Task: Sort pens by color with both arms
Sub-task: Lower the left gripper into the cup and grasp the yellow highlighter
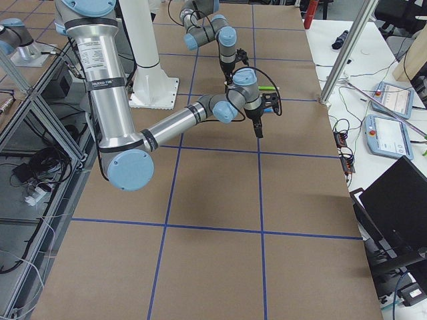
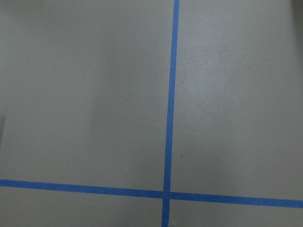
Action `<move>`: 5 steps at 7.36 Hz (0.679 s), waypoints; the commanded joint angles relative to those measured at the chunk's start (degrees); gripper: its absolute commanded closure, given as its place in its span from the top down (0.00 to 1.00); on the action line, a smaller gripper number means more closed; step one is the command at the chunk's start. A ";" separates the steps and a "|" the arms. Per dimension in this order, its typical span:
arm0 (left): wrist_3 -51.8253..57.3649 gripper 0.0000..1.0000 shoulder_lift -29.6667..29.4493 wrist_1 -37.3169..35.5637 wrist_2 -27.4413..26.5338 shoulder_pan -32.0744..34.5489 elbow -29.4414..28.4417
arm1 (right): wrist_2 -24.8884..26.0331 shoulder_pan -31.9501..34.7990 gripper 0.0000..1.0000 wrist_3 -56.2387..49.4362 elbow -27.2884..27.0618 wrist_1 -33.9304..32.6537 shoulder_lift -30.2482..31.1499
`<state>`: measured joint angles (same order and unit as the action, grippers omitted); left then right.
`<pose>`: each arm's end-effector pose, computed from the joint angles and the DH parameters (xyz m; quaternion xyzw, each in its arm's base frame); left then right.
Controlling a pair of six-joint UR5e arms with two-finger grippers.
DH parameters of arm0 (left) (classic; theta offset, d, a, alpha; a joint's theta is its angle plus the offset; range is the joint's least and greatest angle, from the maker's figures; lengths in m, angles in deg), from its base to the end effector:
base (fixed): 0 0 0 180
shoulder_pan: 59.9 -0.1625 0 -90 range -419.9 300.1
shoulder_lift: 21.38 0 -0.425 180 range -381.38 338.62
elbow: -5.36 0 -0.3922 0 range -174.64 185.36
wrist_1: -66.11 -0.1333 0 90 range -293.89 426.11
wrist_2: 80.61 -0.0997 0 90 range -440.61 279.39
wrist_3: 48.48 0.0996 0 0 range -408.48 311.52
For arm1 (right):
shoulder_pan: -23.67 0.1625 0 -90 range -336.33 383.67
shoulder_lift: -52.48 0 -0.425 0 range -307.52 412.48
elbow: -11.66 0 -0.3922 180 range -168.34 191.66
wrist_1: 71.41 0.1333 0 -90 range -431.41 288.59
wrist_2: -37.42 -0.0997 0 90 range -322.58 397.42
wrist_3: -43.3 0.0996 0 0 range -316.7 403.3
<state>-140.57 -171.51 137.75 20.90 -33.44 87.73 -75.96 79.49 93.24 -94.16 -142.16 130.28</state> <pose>0.6161 -0.4333 0.0878 -0.0321 0.3057 -0.2060 0.9290 -0.2431 -0.5249 0.3825 0.1671 -0.4008 0.0425 0.8998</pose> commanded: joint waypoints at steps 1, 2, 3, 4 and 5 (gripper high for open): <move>-0.28 0.00 -0.08 0.00 0.09 -0.01 0.16 | 0.00 -0.02 0.98 0.07 -0.09 0.00 -0.19; -0.28 0.00 -0.08 0.00 0.09 -0.01 0.43 | 0.00 -0.02 0.98 0.07 -0.09 0.00 -0.19; -0.28 0.00 0.01 0.00 0.09 -0.01 0.78 | 0.00 0.07 0.98 0.07 -0.09 0.00 -0.19; -0.19 0.00 0.10 -0.18 0.09 -0.01 1.30 | 0.00 -0.02 0.98 0.16 -0.09 0.09 -0.28; -0.02 0.00 0.10 -0.87 0.18 0.08 2.61 | 0.00 -0.02 0.98 0.16 -0.09 0.00 -0.28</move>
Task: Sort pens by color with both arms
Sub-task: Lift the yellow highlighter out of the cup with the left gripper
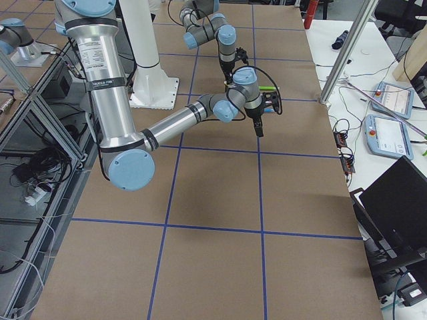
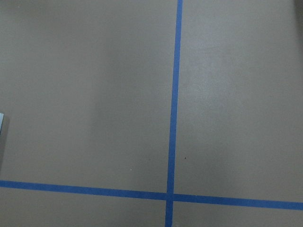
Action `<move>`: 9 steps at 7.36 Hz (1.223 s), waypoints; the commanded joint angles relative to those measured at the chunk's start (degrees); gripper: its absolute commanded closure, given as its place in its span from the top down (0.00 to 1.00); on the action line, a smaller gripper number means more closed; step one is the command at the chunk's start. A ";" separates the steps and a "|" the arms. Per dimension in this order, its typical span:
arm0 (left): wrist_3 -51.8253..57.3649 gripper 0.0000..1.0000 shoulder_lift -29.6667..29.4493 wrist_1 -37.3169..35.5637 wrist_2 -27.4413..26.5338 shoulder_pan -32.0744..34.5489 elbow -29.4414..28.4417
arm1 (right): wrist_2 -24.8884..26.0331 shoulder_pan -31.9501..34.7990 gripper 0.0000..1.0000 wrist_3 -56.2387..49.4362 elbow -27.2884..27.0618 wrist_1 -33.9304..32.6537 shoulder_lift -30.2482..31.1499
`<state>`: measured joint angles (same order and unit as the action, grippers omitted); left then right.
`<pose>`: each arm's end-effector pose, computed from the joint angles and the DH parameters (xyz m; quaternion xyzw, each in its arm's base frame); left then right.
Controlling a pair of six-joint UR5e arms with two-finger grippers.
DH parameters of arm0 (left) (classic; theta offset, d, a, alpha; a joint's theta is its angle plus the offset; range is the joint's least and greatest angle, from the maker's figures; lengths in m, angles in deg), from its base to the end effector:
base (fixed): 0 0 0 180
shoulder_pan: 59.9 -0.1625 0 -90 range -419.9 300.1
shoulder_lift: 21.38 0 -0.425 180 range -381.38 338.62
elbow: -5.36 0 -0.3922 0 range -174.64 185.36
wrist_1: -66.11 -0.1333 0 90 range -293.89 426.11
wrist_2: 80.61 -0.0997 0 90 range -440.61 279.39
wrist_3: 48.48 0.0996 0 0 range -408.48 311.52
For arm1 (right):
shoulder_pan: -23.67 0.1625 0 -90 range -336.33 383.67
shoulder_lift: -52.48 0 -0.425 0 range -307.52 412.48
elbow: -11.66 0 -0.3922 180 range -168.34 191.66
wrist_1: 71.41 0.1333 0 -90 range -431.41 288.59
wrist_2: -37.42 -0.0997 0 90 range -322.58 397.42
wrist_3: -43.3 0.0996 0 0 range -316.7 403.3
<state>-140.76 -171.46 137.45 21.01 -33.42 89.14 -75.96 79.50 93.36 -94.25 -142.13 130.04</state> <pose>0.6095 -0.4301 0.0800 -0.0313 0.3144 -0.2059 0.9262 -0.2434 -0.5255 0.3792 0.1690 -0.4027 0.0428 0.8986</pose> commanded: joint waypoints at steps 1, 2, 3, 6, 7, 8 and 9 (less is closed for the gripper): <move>0.51 0.00 0.65 -3.19 0.07 0.07 4.52 | 0.00 -0.02 0.98 0.03 0.00 -0.04 -0.12; 0.69 0.00 2.49 -5.13 0.15 0.07 9.51 | 0.00 -0.02 0.98 0.38 0.00 -0.04 -0.38; 0.69 0.00 3.99 -5.76 0.15 0.15 13.48 | 0.00 -0.02 0.98 0.47 0.00 -0.04 -0.39; 1.65 0.00 6.81 -5.86 0.15 0.77 23.59 | 0.00 -0.02 0.98 0.56 -0.09 0.05 -0.56; 3.14 0.00 6.81 -5.86 0.15 2.68 25.54 | 0.09 -0.02 0.98 0.65 -0.26 0.05 -0.56; 5.41 0.00 6.90 -5.86 -0.28 4.97 25.82 | 0.09 -0.11 0.98 0.74 -0.27 0.05 -0.56; 9.44 0.00 8.47 -5.33 -1.33 7.60 25.82 | 0.17 -0.11 0.98 0.74 -0.18 0.05 -1.08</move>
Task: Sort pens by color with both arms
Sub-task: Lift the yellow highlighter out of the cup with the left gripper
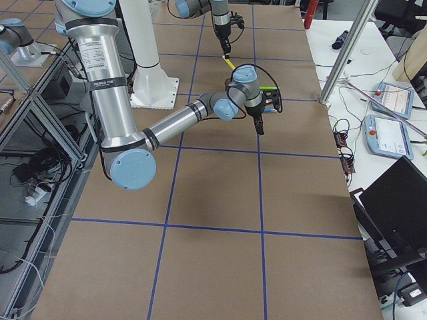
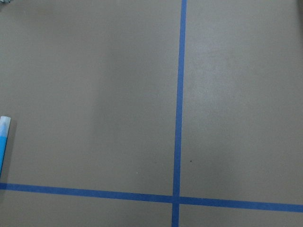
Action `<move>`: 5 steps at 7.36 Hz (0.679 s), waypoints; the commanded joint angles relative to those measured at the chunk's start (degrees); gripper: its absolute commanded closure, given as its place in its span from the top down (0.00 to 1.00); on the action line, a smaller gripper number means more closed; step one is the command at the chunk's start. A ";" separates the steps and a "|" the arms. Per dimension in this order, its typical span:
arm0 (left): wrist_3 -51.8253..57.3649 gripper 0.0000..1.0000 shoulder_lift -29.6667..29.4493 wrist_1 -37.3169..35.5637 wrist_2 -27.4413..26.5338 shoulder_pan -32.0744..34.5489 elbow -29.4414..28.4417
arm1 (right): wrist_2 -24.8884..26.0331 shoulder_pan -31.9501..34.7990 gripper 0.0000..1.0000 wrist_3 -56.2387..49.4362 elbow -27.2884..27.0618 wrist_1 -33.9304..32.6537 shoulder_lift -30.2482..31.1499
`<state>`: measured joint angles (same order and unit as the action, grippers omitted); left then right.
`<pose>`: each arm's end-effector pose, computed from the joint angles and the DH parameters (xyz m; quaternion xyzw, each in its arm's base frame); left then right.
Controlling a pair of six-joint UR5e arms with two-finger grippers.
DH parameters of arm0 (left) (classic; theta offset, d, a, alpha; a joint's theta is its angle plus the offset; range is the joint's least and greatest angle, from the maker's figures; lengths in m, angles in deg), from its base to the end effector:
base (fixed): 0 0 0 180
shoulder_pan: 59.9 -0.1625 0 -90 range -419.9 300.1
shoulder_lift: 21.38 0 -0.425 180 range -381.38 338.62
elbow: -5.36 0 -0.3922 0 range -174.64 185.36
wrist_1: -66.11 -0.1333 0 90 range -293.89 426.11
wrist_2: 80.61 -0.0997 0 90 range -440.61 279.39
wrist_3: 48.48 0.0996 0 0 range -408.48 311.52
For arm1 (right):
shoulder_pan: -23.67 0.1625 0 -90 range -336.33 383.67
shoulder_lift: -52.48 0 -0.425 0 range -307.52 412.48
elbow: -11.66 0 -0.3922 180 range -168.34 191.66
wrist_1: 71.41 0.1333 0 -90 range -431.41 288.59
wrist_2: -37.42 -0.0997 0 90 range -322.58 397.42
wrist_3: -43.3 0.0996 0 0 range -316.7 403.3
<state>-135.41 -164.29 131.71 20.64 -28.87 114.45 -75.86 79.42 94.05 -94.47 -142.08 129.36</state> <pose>0.4551 -0.4066 0.0380 0.0320 0.4102 -0.1816 0.8931 -0.2450 -0.5267 0.3705 0.1728 -0.4078 0.0460 0.8954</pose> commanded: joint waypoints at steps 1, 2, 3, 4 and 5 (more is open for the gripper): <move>9.44 0.00 2.10 2.94 -6.02 3.94 0.08 | 0.43 -0.03 0.98 0.05 0.04 0.00 -0.67; 12.80 0.00 6.72 10.79 -10.42 5.08 -1.15 | 0.43 0.06 0.98 0.05 0.04 -0.09 -1.11; 13.35 0.00 9.38 22.27 -10.98 6.83 -6.99 | 0.43 -0.03 0.98 0.05 0.13 0.00 -1.20; 13.88 0.00 9.58 30.48 -12.55 7.90 -13.49 | 0.95 -0.03 0.98 0.05 0.04 0.00 -1.29; 15.37 0.00 9.58 37.35 -15.96 8.17 -18.51 | 1.04 -0.03 0.98 0.05 0.13 0.00 -1.46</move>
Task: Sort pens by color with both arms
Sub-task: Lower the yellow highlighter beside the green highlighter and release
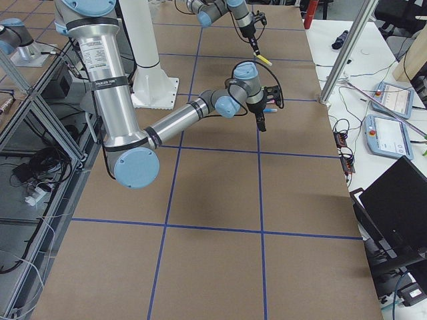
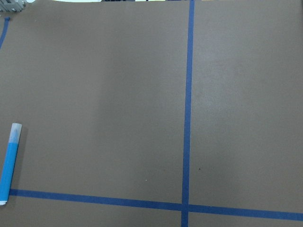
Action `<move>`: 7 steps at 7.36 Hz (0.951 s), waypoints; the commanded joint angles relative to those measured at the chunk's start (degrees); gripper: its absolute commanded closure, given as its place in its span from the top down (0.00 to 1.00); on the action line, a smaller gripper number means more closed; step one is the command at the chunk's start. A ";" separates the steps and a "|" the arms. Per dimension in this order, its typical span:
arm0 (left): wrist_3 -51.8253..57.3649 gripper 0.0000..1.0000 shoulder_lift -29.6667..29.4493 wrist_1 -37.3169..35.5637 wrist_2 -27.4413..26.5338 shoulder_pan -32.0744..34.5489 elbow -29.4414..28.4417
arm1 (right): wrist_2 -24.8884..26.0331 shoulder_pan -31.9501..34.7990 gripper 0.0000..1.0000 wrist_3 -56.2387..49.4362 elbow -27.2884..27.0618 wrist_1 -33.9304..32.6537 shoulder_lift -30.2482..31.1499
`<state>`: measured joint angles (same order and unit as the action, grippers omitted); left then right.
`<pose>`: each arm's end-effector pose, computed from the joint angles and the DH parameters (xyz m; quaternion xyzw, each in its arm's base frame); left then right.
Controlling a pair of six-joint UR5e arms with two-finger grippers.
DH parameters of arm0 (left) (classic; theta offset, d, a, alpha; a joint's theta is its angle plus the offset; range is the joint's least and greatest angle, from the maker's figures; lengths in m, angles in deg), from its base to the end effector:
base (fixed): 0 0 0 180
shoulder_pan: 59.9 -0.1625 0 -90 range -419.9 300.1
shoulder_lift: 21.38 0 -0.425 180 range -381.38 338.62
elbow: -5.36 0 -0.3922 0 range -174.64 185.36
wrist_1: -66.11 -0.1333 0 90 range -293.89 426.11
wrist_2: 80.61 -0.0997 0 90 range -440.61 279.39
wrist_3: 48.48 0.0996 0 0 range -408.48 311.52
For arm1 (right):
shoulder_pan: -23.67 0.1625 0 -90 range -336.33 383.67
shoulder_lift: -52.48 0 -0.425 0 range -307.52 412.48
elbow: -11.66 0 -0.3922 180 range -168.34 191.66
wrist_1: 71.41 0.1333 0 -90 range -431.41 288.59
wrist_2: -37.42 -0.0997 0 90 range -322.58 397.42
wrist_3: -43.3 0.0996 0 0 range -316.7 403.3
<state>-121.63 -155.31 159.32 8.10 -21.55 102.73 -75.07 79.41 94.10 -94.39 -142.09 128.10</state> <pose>0.4484 -0.5276 0.1391 0.2210 0.4012 -0.1709 0.8724 -0.2469 -0.5316 0.3589 0.1844 -0.4093 0.0468 0.8924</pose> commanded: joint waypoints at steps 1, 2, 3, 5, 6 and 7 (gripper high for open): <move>1.51 0.00 0.59 17.89 -7.37 0.85 -12.75 | 0.26 -0.02 0.98 0.00 0.05 0.01 -0.20; 1.51 0.00 0.77 25.37 -9.94 0.85 -18.73 | 0.26 -0.02 0.98 0.00 0.14 0.01 -0.46; 1.60 0.00 1.90 29.10 -11.09 0.77 -21.49 | 0.26 -0.02 0.98 0.00 0.22 -0.08 -0.55; 1.78 0.00 3.05 28.96 -11.28 0.59 -21.60 | 0.26 -0.02 0.98 0.00 0.14 -0.08 -0.55; 1.60 0.00 2.97 28.78 -11.28 0.24 -21.60 | 0.26 -0.02 0.98 0.00 0.14 -0.08 -0.64; 1.51 0.00 3.05 28.61 -11.28 -0.55 -21.78 | 0.26 -0.02 0.98 0.00 0.14 0.01 -0.56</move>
<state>-120.00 -152.37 188.07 -3.13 -21.36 81.15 -74.81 79.39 94.10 -94.25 -142.14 127.51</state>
